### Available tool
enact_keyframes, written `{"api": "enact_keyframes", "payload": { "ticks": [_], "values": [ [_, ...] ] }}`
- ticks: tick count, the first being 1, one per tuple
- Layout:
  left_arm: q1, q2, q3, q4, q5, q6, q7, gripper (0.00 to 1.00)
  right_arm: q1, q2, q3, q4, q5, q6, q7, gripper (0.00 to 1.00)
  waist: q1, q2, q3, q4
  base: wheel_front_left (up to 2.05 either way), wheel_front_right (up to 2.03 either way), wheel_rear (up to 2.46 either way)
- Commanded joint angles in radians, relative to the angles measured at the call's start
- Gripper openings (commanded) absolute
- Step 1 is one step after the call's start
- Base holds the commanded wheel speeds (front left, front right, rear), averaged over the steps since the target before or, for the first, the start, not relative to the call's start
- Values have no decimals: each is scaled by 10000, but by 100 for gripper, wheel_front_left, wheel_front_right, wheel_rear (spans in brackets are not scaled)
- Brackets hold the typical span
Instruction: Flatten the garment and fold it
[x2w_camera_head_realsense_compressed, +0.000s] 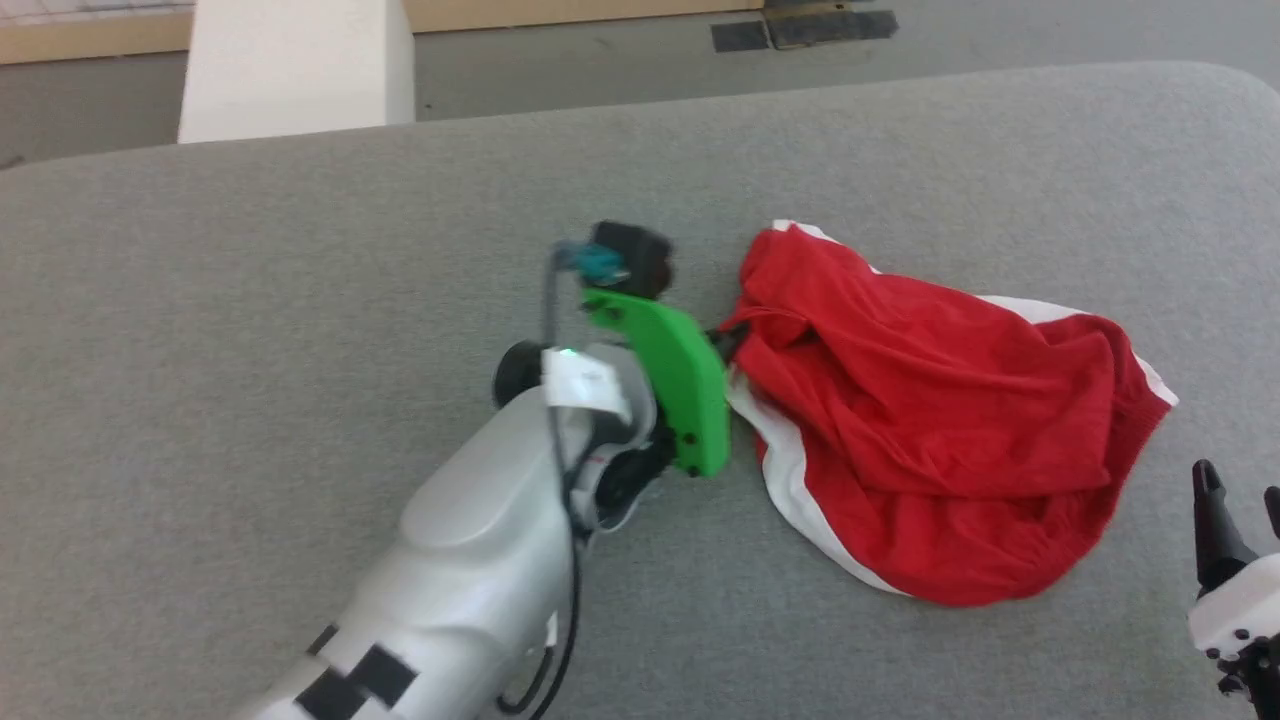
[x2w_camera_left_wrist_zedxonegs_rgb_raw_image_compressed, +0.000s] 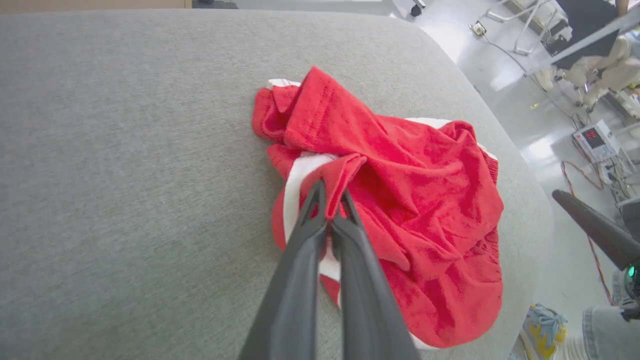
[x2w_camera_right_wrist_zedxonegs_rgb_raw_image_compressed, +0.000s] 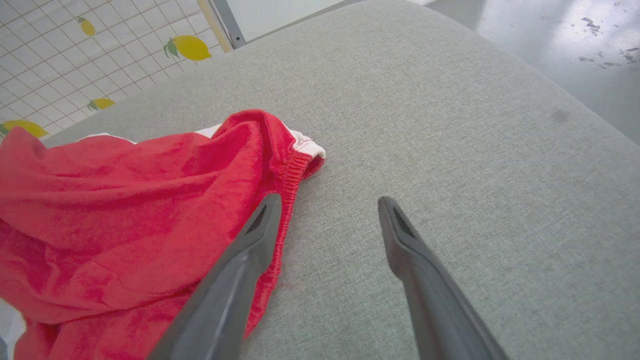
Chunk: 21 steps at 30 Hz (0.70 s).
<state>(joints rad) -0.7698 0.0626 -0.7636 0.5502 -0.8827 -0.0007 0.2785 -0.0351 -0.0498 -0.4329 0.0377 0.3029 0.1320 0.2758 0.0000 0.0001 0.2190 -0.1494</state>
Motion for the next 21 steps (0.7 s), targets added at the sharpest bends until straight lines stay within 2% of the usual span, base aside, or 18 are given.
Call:
{"api": "enact_keyframes", "payload": {
  "ticks": [1,5,6,10,14,19,21],
  "values": [
    [486,290,283,-123,-252,144,-281,0,22,-4,-45,-105,-86,-13,40,100,0,-1,-272,489,0,0,0],
    [1764,1000,1238,-769,-850,693,-1013,0,169,-4,-55,-231,-169,-13,199,100,0,-1,-514,1168,0,0,0],
    [2793,1478,1878,-1314,-1229,1218,-1424,0,244,-4,-50,-274,-200,-13,278,100,0,-1,-689,1684,0,0,0],
    [4246,2067,2651,-2163,-1640,2002,-1872,0,329,-4,31,-346,-247,-13,400,100,0,-1,-861,2356,0,0,0],
    [5582,2484,3157,-2898,-1943,2746,-2047,0,368,-4,146,-394,-304,-13,513,100,0,-1,-1006,2877,0,0,0],
    [7071,2782,3580,-3658,-2178,3689,-2192,0,393,-4,318,-407,-343,-13,634,100,0,-1,-1175,3209,0,0,0],
    [7529,2749,3554,-3968,-2332,3815,-2079,0,422,-4,339,-408,-337,-13,650,100,0,-1,-1215,3282,0,0,0]
  ]
}}
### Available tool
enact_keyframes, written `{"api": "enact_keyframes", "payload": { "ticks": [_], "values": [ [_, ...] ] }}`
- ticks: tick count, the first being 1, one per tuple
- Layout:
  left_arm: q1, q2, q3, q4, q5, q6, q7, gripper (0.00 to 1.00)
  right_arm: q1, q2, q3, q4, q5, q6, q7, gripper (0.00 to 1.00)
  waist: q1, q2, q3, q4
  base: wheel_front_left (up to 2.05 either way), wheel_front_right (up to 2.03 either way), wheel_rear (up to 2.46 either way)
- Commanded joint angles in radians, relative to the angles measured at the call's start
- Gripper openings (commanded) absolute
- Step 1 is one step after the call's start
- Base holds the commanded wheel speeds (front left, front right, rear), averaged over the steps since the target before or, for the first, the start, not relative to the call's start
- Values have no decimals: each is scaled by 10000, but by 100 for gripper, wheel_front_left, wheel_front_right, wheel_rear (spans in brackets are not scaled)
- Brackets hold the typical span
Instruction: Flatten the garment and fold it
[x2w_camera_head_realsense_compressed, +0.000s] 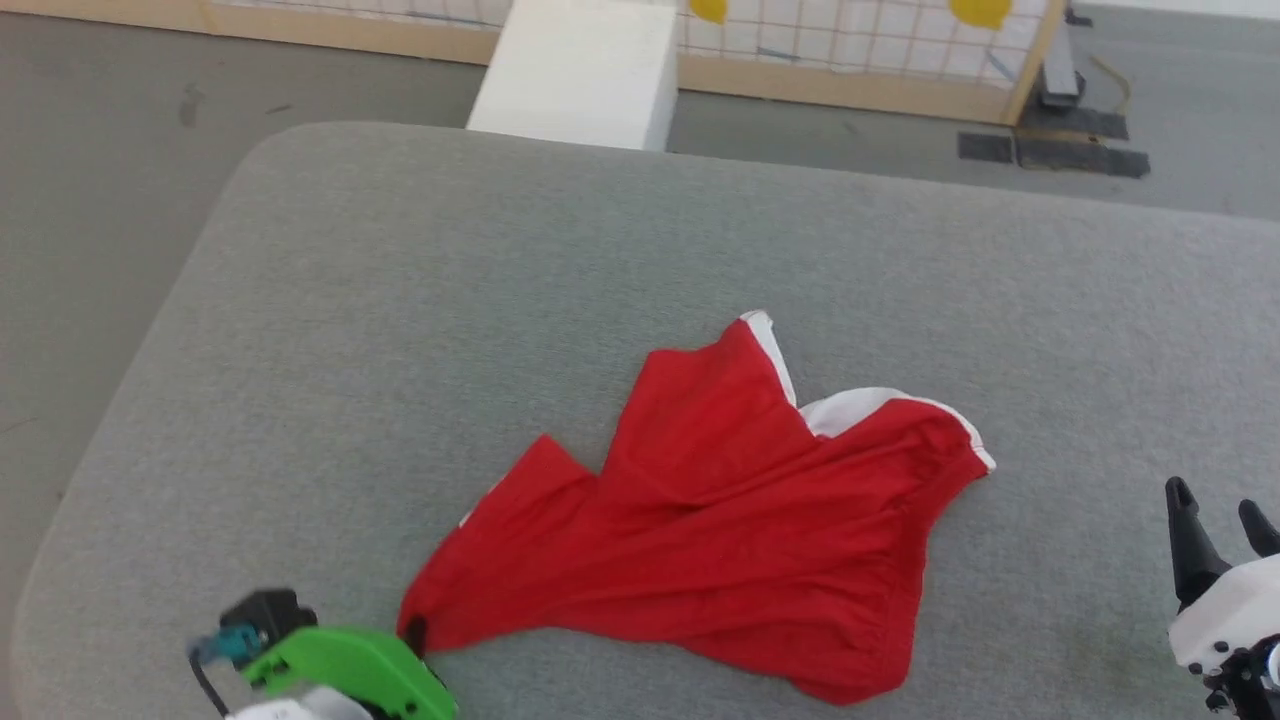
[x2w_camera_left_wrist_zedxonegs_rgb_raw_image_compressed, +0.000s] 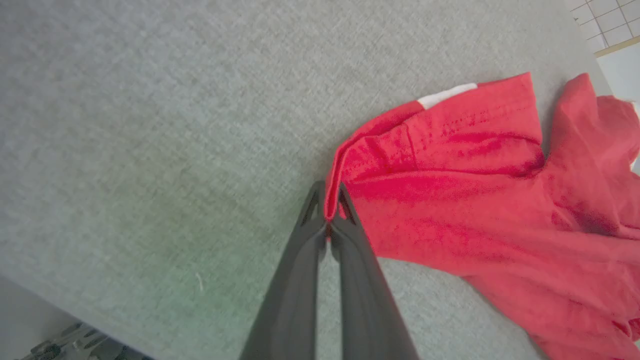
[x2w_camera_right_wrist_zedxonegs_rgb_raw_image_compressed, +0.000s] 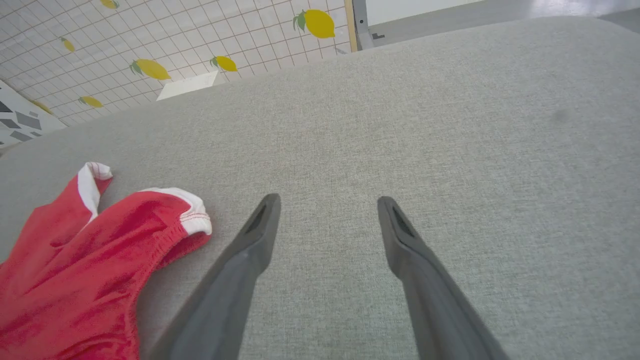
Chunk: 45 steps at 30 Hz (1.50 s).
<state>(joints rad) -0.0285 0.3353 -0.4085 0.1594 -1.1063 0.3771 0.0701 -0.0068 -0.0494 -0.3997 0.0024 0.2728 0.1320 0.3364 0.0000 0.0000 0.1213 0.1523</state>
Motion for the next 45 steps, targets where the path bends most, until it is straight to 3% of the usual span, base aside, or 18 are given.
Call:
{"api": "enact_keyframes", "payload": {
  "ticks": [1,3,4,5,10,15,19,20,21,23,31,40,41,42,45],
  "values": [
    [282,-16,-65,-212,-168,19,90,0,163,-8,23,-57,-32,-13,58,100,0,0,-258,302,0,0,0],
    [412,-141,-77,-436,-340,-89,144,0,201,-8,64,-68,-39,-13,91,100,0,0,-270,339,0,0,0],
    [401,-177,-52,-537,-401,-198,125,61,217,-8,77,-77,-43,-13,106,100,0,0,-274,361,0,0,0],
    [348,-176,-35,-604,-397,-271,88,100,229,-8,91,-84,-51,-13,117,100,0,0,-284,375,0,0,0],
    [-369,189,251,-1083,406,-803,-1007,100,226,-8,414,-205,-139,-13,220,100,0,0,-269,354,0,0,0],
    [-1095,859,11,-1102,2448,-1284,-2783,100,85,-8,1231,-266,-404,-13,605,100,0,0,-185,276,0,0,0],
    [-1468,862,-61,-1092,4077,-1504,-3280,100,-374,-8,1996,0,-673,-13,1357,100,0,0,2,206,0,0,0],
    [-1517,766,33,-1175,4398,-1534,-3300,100,-543,-8,2122,45,-804,-13,1458,100,0,0,63,208,0,0,0],
    [-1460,179,640,-1673,5476,-1717,-3312,100,-1187,-8,2602,301,-1252,-13,1784,100,0,0,281,241,0,0,0],
    [-1301,-168,925,-1800,5968,-1950,-3314,100,-1557,-8,2818,556,-1618,-13,2028,100,0,0,424,294,0,0,0],
    [-1124,-1261,1914,-1874,7068,-2834,-3317,100,-2460,-8,2975,1492,-2703,-13,2749,100,0,0,982,587,0,0,0],
    [-1177,-2105,2768,-2094,7975,-3725,-3318,100,-2774,-8,2822,2164,-2957,-13,3156,100,0,0,1385,668,0,0,0],
    [-1190,-2237,2889,-2050,8103,-3901,-3318,100,-2815,-8,2789,2182,-2934,-13,3190,37,0,0,1404,652,0,0,0],
    [-1203,-2307,2948,-2036,8166,-3987,-3318,100,-2824,-8,2766,2170,-2924,-13,3197,0,0,0,1400,640,0,0,0],
    [-1202,-2454,3057,-1946,8298,-4194,-3318,100,-2785,-8,2615,2005,-2863,-13,3230,0,0,0,1354,607,0,0,0]
  ]
}}
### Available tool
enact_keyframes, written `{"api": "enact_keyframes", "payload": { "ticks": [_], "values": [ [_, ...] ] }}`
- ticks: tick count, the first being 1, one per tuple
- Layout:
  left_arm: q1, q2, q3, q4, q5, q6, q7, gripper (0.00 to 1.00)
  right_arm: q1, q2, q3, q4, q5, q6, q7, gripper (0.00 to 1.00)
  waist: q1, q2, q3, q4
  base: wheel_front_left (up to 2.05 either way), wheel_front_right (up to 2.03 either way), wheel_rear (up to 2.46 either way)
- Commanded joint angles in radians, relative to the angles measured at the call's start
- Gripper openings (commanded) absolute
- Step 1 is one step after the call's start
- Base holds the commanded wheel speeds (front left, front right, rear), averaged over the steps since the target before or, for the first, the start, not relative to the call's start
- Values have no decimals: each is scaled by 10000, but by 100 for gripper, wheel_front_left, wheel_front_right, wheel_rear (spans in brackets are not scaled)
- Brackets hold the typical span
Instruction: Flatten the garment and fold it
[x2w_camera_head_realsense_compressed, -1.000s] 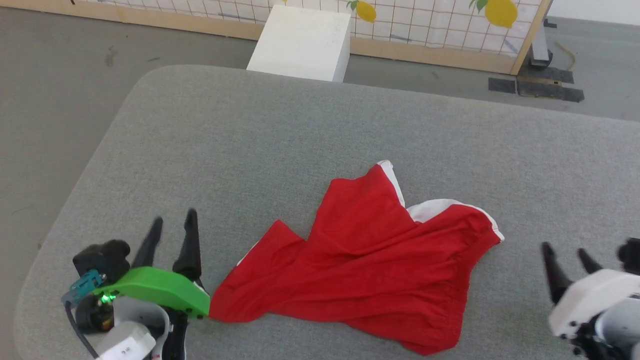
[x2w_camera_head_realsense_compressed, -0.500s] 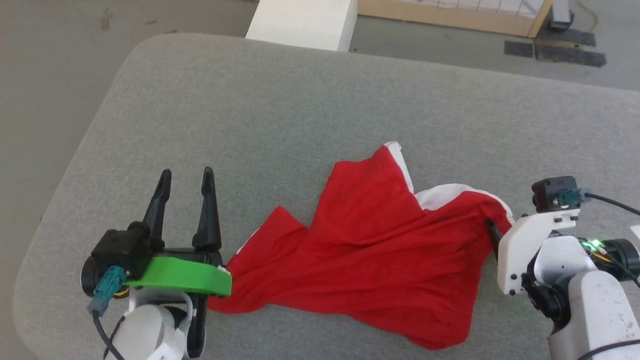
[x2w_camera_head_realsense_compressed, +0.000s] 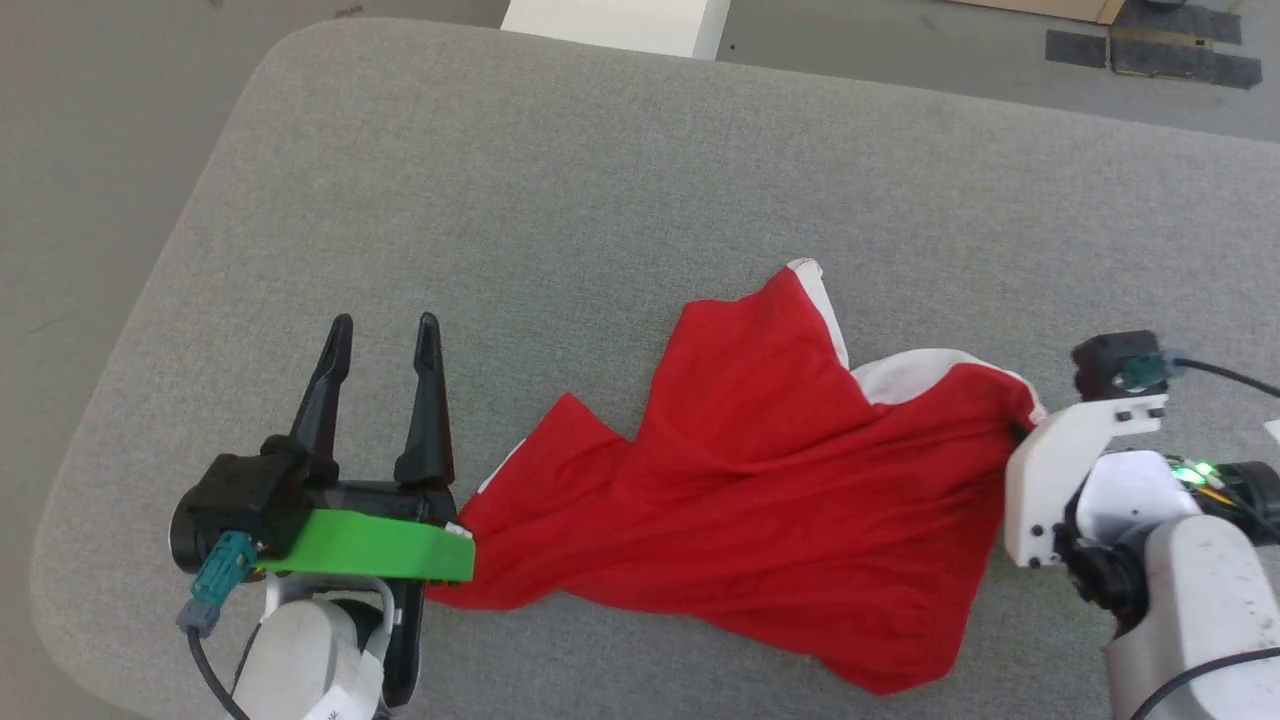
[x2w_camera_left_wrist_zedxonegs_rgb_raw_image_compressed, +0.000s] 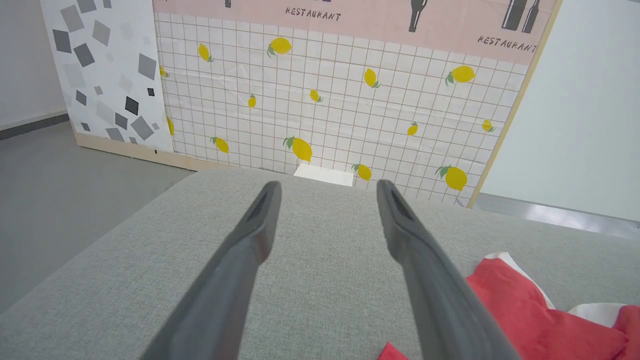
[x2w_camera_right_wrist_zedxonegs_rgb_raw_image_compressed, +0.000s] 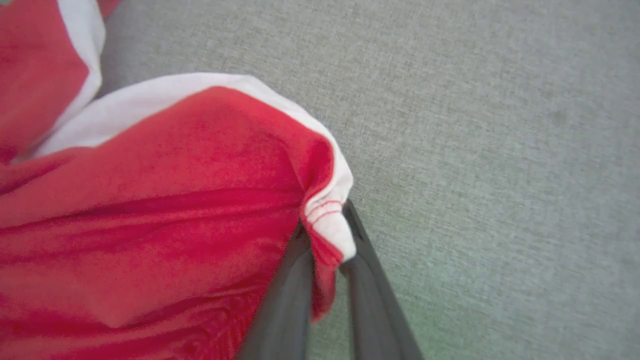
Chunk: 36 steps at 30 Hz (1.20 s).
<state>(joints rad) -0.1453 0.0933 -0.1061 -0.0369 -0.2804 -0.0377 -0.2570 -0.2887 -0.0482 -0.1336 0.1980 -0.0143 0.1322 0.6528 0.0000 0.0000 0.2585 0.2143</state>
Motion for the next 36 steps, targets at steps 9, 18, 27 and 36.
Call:
{"api": "enact_keyframes", "payload": {
  "ticks": [9,18,27,36],
  "values": [
    [107,-283,191,439,215,-439,-47,100,882,-920,-1757,-1199,-26,-15,1043,0,0,0,-265,-159,0,0,0],
    [-161,-342,-121,1436,25,-695,99,100,1332,-783,-2475,-1867,354,-15,1374,0,0,0,-386,-518,0,0,0],
    [-3960,-343,-1756,3173,-662,-899,3354,100,700,-611,-1448,-2426,581,-15,1073,0,0,0,148,-1345,0,0,0],
    [-7746,-417,-3370,5942,-1304,-924,6462,100,-301,-402,-142,-2626,861,-15,674,0,0,0,1485,-2513,0,0,0]
  ]
}}
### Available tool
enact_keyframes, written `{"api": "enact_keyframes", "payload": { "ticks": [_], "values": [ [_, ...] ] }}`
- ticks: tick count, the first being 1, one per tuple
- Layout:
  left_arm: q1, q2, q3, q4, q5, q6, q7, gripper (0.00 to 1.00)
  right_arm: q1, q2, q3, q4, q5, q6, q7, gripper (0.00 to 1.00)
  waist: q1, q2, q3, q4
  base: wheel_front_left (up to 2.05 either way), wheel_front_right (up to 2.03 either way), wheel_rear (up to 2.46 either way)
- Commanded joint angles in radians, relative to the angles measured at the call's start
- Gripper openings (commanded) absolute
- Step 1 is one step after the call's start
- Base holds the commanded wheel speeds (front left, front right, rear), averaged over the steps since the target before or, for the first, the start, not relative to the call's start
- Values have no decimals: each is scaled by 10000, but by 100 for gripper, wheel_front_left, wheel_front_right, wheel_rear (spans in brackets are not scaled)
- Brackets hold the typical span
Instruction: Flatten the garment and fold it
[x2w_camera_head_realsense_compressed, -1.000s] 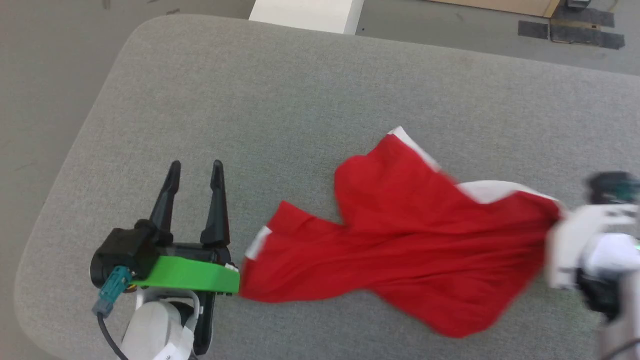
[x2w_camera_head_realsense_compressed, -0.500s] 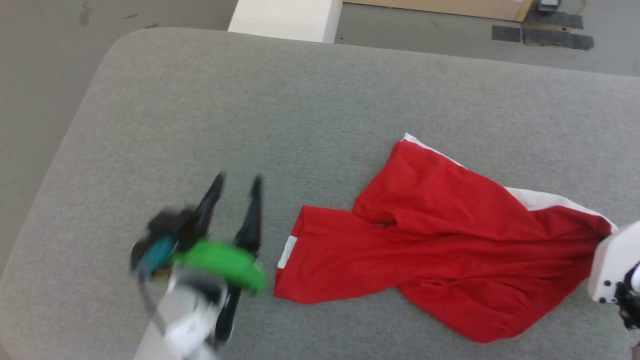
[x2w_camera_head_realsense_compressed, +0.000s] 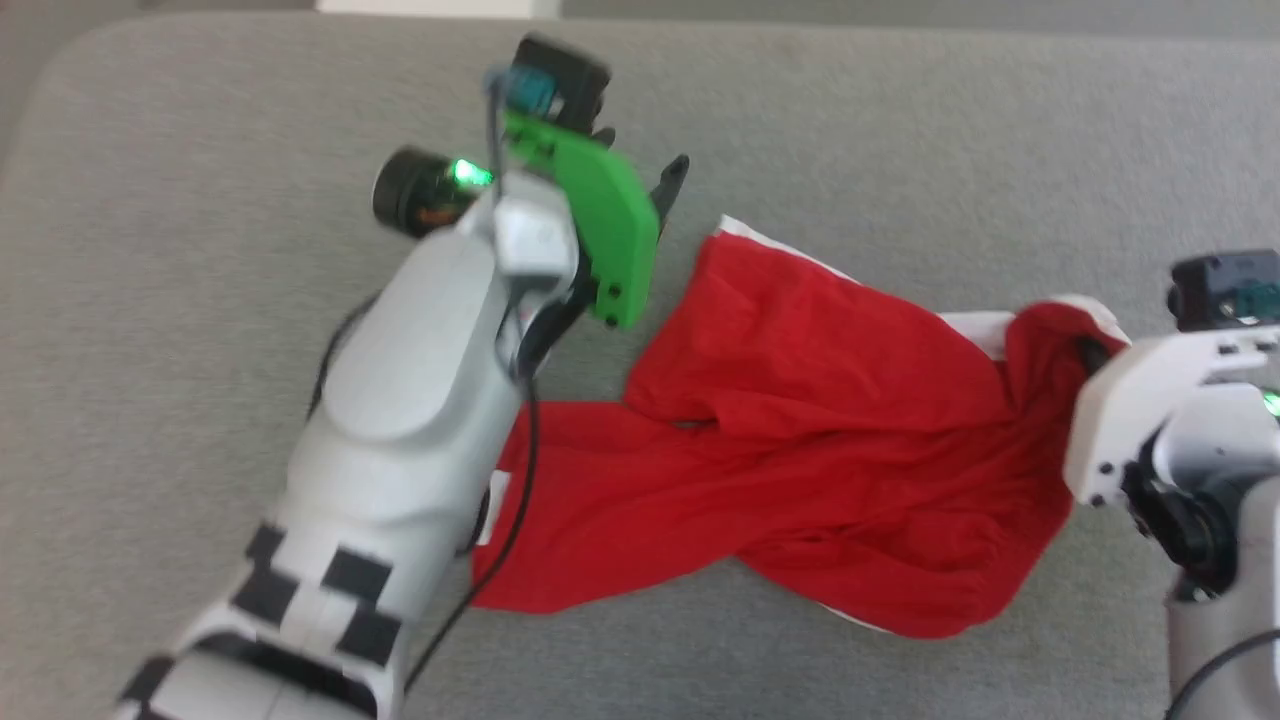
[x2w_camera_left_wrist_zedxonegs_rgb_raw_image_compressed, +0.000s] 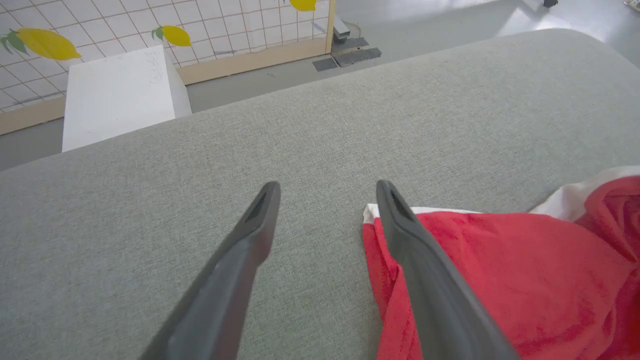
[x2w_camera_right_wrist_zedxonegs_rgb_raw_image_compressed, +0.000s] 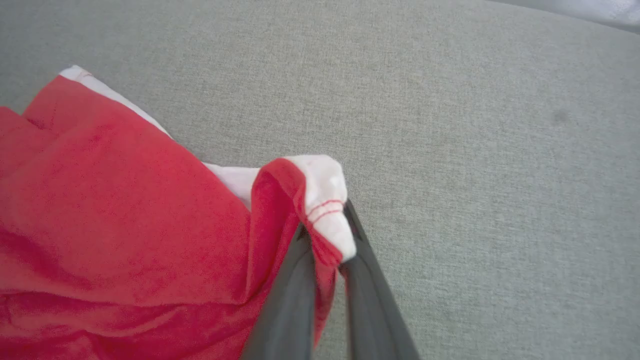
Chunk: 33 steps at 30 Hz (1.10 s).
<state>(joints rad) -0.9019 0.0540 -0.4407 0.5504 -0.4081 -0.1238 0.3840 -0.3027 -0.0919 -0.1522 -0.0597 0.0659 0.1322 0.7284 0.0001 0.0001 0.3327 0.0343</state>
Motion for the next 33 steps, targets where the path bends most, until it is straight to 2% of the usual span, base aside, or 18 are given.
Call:
{"api": "enact_keyframes", "payload": {
  "ticks": [1,10,17,18,19,20,25,33],
  "values": [
    [-448,-27,-165,306,-41,-64,285,100,-233,49,168,-52,93,-15,-132,0,-1,-1,860,-822,0,0,0],
    [-2057,-35,-1514,1858,-724,120,2597,100,-439,55,888,-189,409,-15,-548,0,-1,-1,1713,-1551,0,0,0],
    [-2300,-36,-2091,2318,-1013,403,4359,100,-392,67,774,-179,400,-15,-753,0,-1,-1,1818,-1660,0,0,0],
    [-2262,-36,-2141,2310,-1134,382,4585,49,-386,73,753,-172,392,-15,-776,0,-1,-1,1810,-1652,0,0,0],
    [-2253,-36,-2201,2289,-1162,370,4701,20,-379,77,733,-171,381,-15,-791,0,-1,-1,1804,-1638,0,0,0],
    [-2212,-36,-2257,2270,-1240,351,4862,0,-377,82,706,-169,368,-15,-808,0,-1,-1,1799,-1615,0,0,0],
    [-2094,-37,-2332,2026,-1478,330,4932,0,-446,80,633,-141,303,-15,-888,0,-1,-1,1718,-1504,0,0,0],
    [-1945,-37,-1323,1465,-2459,380,3030,0,-737,-67,483,-89,565,-15,-1269,0,-1,-1,840,-1122,0,0,0]
  ]
}}
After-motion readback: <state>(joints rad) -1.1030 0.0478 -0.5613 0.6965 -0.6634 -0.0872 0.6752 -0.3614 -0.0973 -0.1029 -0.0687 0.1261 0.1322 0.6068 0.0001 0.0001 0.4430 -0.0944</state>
